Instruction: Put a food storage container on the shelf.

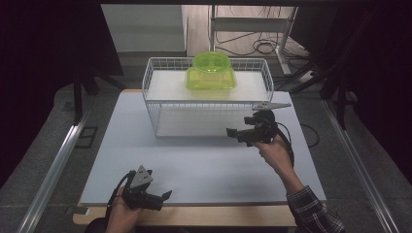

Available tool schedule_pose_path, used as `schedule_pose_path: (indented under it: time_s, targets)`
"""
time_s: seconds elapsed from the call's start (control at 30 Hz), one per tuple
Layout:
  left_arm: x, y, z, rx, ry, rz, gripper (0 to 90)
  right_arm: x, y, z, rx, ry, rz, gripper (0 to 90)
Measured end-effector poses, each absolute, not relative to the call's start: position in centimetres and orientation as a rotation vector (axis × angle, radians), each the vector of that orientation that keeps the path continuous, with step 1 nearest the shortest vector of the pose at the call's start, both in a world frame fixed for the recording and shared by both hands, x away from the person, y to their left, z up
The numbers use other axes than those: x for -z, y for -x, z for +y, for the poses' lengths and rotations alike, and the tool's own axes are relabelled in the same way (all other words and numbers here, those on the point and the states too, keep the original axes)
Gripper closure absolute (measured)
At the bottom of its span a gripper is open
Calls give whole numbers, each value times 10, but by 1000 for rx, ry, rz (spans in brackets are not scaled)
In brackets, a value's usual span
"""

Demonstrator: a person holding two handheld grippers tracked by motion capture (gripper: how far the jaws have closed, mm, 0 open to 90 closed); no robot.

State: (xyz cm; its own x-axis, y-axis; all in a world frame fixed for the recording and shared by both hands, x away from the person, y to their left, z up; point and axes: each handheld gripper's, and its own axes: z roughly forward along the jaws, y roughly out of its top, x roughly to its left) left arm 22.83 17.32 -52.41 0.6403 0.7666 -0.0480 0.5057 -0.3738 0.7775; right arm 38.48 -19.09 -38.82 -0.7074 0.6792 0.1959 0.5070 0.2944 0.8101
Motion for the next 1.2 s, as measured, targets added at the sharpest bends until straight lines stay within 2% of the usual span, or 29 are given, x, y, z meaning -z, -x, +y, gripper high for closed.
schedule_pose_path:
  time_s: [0.63, 1.2]
  targets:
    - [526, -229, 172, -418, -2076, 991, 5, 422, -362, -201, -1316, -1070, 2387, 17]
    - [526, -229, 171, -423, -2086, 988, 5, 445, -342, -215, -1282, -1063, 2359, 13]
